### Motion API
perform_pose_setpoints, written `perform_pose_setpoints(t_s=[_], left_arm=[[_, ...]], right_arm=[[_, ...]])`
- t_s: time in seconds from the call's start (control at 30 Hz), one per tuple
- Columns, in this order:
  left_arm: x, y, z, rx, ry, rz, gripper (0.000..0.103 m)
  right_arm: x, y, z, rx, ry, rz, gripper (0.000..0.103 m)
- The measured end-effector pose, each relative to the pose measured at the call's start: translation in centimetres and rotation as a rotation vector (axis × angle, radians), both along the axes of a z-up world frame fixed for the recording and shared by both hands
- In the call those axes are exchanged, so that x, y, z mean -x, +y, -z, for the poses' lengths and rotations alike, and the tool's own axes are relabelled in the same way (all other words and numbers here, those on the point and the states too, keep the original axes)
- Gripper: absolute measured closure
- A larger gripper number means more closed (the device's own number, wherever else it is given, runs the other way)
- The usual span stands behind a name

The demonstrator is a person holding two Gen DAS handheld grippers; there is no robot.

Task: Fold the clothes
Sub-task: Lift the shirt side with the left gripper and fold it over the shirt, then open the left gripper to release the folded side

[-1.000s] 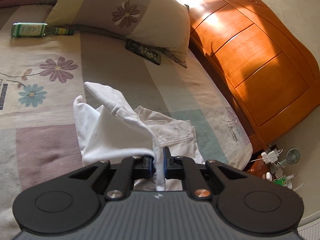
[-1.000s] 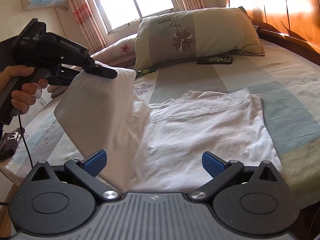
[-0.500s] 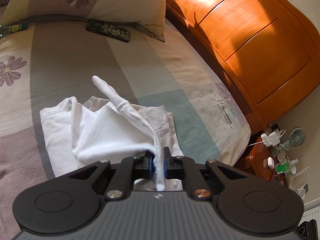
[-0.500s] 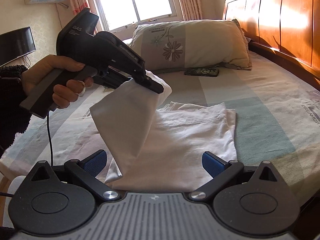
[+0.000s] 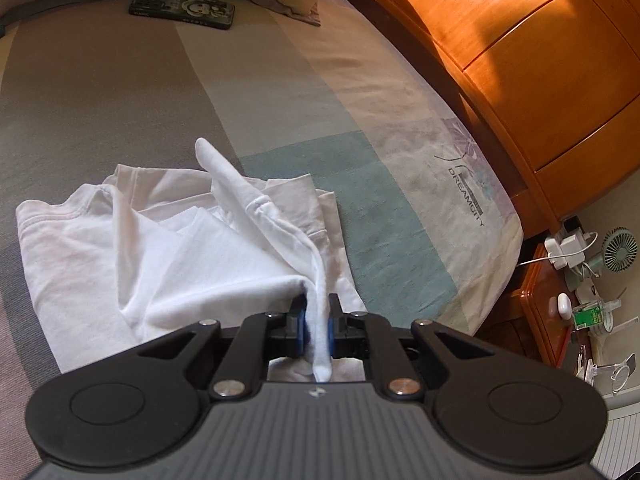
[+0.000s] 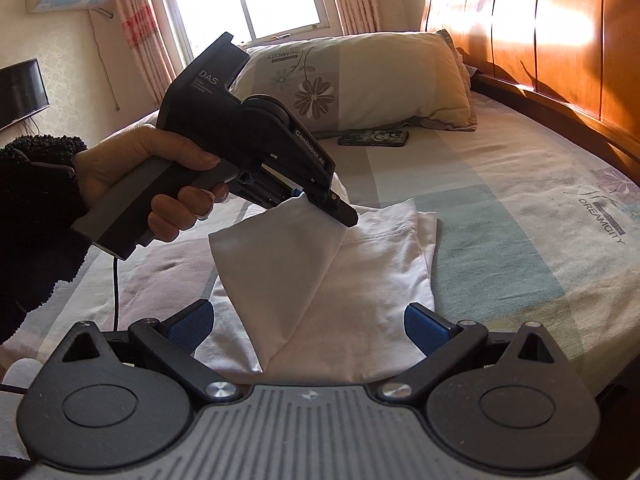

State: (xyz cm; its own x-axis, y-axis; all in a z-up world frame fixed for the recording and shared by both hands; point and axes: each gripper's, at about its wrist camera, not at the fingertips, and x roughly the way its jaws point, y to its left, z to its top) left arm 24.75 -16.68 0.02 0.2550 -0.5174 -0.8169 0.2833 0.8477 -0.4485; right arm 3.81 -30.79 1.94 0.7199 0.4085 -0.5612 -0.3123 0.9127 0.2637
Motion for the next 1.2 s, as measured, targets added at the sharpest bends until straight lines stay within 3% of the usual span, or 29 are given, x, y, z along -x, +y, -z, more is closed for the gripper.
perform_pose_setpoints(t_s=[0.33, 0.7, 0.77, 0.83, 0.93, 1.1, 1.2], left_arm=[[-1.5, -2.0, 3.0, -0.010, 0.068, 0.007, 0.093], [-2.0, -2.8, 3.2, -0.029, 0.075, 0.010, 0.093], [-2.2, -2.7, 3.5, -0.011, 0.095, -0.001, 0.085], [-2.2, -2.5, 3.7, 0.033, 0.129, -0.022, 0.066], [-2.0, -2.9, 2.8, 0.080, 0.135, -0.012, 0.050], [-2.0, -3.3, 2.3, 0.138, 0.142, 0.020, 0.032], [-1.9, -4.2, 2.7, 0.085, 0.154, 0.106, 0.028]], right_arm=[[-1.2, -1.3, 1.0, 0.006, 0.037, 0.043, 0.000], [-1.7, -1.9, 1.9, -0.002, 0.063, 0.070, 0.000], [-1.7, -1.9, 2.0, 0.001, 0.070, 0.069, 0.000], [-1.6, -1.9, 2.0, 0.007, 0.070, 0.069, 0.000], [-1.4, -2.0, 2.0, 0.011, 0.070, 0.076, 0.000], [-1.3, -2.3, 2.1, 0.012, 0.079, 0.091, 0.000], [-1.2, -2.3, 2.2, 0.016, 0.084, 0.095, 0.000]])
